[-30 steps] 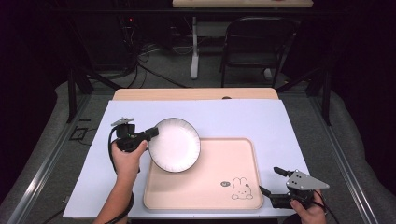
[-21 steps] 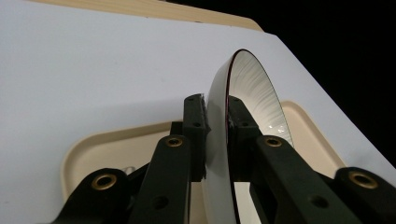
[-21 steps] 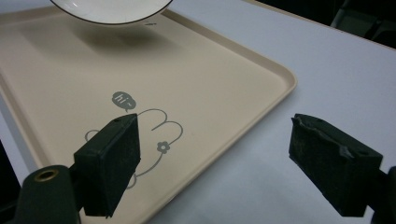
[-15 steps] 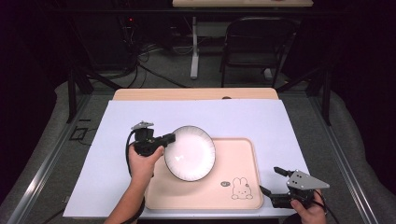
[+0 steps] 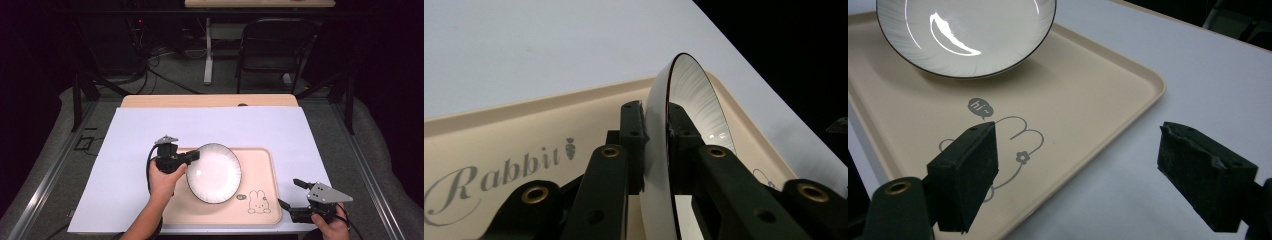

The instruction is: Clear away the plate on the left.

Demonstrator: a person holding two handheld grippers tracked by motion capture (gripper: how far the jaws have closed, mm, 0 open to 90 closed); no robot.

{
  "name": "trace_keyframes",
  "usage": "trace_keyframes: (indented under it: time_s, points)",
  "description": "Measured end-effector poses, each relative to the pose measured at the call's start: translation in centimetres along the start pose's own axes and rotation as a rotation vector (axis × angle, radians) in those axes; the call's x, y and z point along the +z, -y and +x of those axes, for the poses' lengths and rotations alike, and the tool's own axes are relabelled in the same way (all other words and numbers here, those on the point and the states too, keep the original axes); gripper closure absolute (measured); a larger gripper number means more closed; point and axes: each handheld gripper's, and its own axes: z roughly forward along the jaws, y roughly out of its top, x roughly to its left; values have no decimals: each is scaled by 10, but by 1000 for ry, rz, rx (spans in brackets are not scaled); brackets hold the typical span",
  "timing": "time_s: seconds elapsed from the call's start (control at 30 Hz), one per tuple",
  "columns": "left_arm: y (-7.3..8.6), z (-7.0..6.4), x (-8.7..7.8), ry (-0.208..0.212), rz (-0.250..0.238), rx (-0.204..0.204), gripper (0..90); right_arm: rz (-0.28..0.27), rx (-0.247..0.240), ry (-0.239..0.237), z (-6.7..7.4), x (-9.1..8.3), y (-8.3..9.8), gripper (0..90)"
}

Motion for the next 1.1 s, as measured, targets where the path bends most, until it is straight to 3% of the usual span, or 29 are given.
trace_keyframes:
  time_s: [0.6,0.97,1.1]
  points:
    - [10,-1,8,19,24,-17,808,3,-1,-1,1,0,0,159]
    - [17,12,9,-6,46,-51,824,1,-2,1,1,0,0,159]
    - [22,20,11,-10,54,-82,832,2,-2,1,1,0,-1,159]
